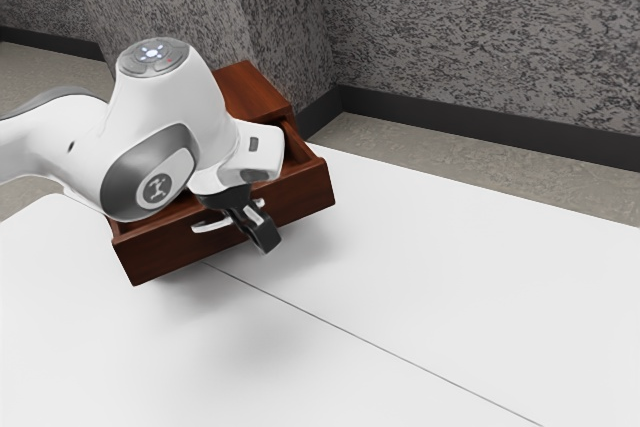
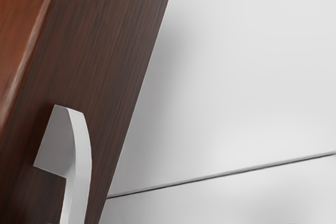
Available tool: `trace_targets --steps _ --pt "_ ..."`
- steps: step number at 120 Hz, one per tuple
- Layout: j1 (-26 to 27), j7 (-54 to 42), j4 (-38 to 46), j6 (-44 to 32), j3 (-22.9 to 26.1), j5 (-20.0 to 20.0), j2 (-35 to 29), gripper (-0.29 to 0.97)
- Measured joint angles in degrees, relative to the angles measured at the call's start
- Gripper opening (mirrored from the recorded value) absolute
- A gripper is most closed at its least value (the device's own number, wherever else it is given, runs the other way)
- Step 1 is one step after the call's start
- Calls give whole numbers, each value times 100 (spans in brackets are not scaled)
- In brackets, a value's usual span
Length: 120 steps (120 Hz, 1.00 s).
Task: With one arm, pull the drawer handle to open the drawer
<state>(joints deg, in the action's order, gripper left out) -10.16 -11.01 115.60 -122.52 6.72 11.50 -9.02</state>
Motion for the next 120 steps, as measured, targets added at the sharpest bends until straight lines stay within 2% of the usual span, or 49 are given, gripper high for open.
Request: trace_targets --steps 21,29,35,71,98,102,110,120 --pt "-22 5 -28 2 -33 27 -9 50" --pt "-30 -1 -46 5 -46 34 -38 39" --pt "-26 -5 -51 8 -76 41 -57 38" --pt "9 -7 -74 53 -221 101 -172 54" --pt "119 46 -214 127 -209 254 -288 61" --pt "160 174 -320 158 -200 168 -296 62" --pt "321 831 -797 430 -181 -244 -283 64" --pt "523 1995 -1798 1299 -199 -641 -261 65"
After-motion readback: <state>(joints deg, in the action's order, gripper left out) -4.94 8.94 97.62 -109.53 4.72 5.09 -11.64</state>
